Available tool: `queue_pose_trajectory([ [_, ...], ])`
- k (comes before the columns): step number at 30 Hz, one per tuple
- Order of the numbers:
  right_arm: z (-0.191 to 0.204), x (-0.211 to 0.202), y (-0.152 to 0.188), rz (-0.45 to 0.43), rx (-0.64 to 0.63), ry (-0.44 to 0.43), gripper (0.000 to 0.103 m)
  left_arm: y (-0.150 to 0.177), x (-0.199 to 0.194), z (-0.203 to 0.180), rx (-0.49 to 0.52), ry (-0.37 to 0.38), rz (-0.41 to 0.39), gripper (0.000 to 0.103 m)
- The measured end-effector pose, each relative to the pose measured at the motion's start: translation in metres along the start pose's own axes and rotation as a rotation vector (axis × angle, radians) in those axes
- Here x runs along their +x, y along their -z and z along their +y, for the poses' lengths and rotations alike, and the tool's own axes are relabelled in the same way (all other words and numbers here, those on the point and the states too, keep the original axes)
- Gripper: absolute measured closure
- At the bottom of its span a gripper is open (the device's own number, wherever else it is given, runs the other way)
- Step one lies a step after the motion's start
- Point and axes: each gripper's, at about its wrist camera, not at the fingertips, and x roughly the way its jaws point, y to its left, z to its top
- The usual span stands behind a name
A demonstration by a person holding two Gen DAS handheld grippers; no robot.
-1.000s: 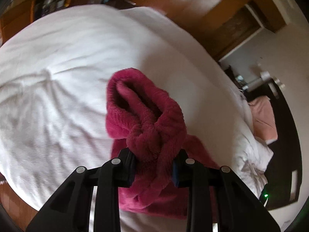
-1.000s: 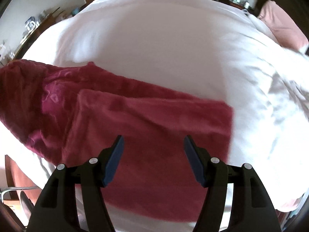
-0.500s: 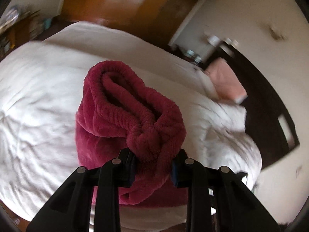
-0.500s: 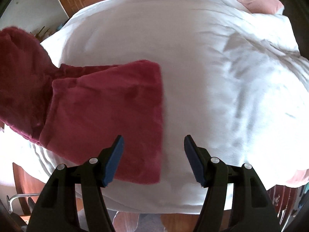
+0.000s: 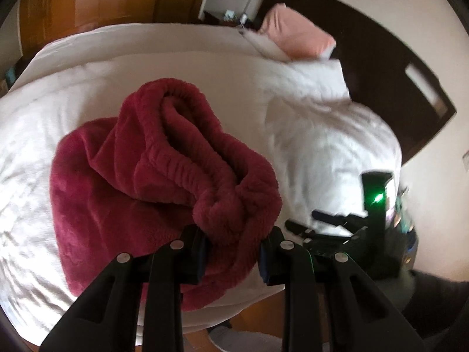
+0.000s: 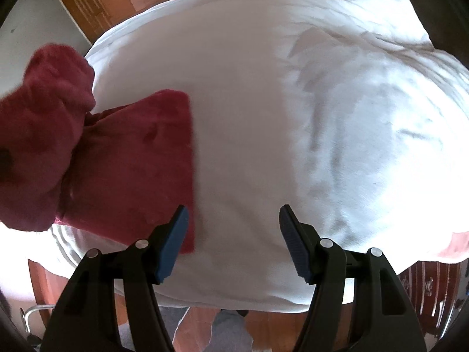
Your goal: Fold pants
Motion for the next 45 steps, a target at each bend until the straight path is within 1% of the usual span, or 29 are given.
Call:
queue_pose_trajectory([
  [4, -0.011, -0.005, -0.001, -0.008, 0.015, -0.003, 0.037, 0.008, 0.022, -0.011, 0.028, -0.008, 0.033, 0.077],
  [6, -0.015, -0.006, -0.005, -0.014, 0.024, -0.019, 0.037, 0.015, 0.029, -0.010, 0.034, -0.009, 0.049, 0.077],
  [8, -0.017, -0.008, -0.011, -0.016, 0.034, -0.046, 0.037, 0.016, 0.043, -0.017, 0.041, -0.008, 0.067, 0.077],
  [11, -0.014, -0.010, -0.022, -0.018, 0.042, -0.107, 0.037, 0.027, 0.056, -0.022, 0.062, -0.013, 0.093, 0.077],
  [16, 0.003, -0.012, -0.052, -0.001, 0.060, -0.290, 0.037, 0.041, 0.073, -0.027, 0.078, -0.021, 0.120, 0.077],
  [17, 0.008, -0.011, -0.058, 0.004, 0.056, -0.313, 0.037, 0.044, 0.075, -0.026, 0.076, -0.023, 0.124, 0.077],
  [19, 0.020, -0.009, -0.068, 0.008, 0.024, -0.331, 0.037, 0.047, 0.077, -0.024, 0.069, -0.022, 0.126, 0.077],
  [23, 0.050, 0.001, -0.083, 0.027, -0.088, -0.351, 0.037, 0.049, 0.075, -0.022, 0.059, -0.021, 0.114, 0.077],
  [24, 0.059, 0.006, -0.085, 0.036, -0.118, -0.351, 0.037, 0.050, 0.074, -0.022, 0.060, -0.022, 0.112, 0.077],
  [26, 0.071, 0.016, -0.088, 0.041, -0.168, -0.320, 0.037, 0.052, 0.071, -0.020, 0.058, -0.022, 0.110, 0.076],
  [27, 0.076, 0.021, -0.091, 0.043, -0.185, -0.305, 0.039, 0.052, 0.071, -0.021, 0.057, -0.025, 0.110, 0.076],
  [28, 0.080, 0.025, -0.096, 0.043, -0.192, -0.292, 0.054, 0.052, 0.072, -0.022, 0.057, -0.027, 0.110, 0.076],
  [29, 0.083, 0.030, -0.098, 0.049, -0.194, -0.287, 0.066, 0.053, 0.070, -0.021, 0.059, -0.029, 0.109, 0.076],
  [30, 0.084, 0.034, -0.104, 0.061, -0.186, -0.290, 0.085, 0.053, 0.069, -0.022, 0.063, -0.032, 0.108, 0.076],
  [31, 0.084, 0.036, -0.107, 0.065, -0.175, -0.282, 0.091, 0.053, 0.070, -0.023, 0.066, -0.035, 0.106, 0.076],
  [35, 0.071, 0.036, -0.107, 0.038, -0.131, -0.254, 0.094, 0.051, 0.072, -0.026, 0.069, -0.034, 0.101, 0.076],
  [36, 0.060, 0.036, -0.106, 0.035, -0.092, -0.249, 0.094, 0.051, 0.073, -0.029, 0.082, -0.036, 0.102, 0.076],
  [38, 0.043, 0.038, -0.103, 0.041, -0.022, -0.242, 0.094, 0.056, 0.077, -0.040, 0.142, -0.051, 0.107, 0.076],
  [39, 0.032, 0.044, -0.101, 0.059, 0.019, -0.242, 0.094, 0.058, 0.079, -0.046, 0.172, -0.059, 0.112, 0.076],
  [41, 0.020, 0.061, -0.097, 0.097, 0.050, -0.226, 0.094, 0.064, 0.089, -0.058, 0.234, -0.084, 0.133, 0.074],
  [44, 0.021, 0.081, -0.094, 0.125, 0.022, -0.194, 0.094, 0.071, 0.106, -0.068, 0.287, -0.093, 0.179, 0.066],
  [45, 0.022, 0.087, -0.093, 0.133, 0.019, -0.192, 0.094, 0.071, 0.108, -0.069, 0.295, -0.088, 0.185, 0.060],
])
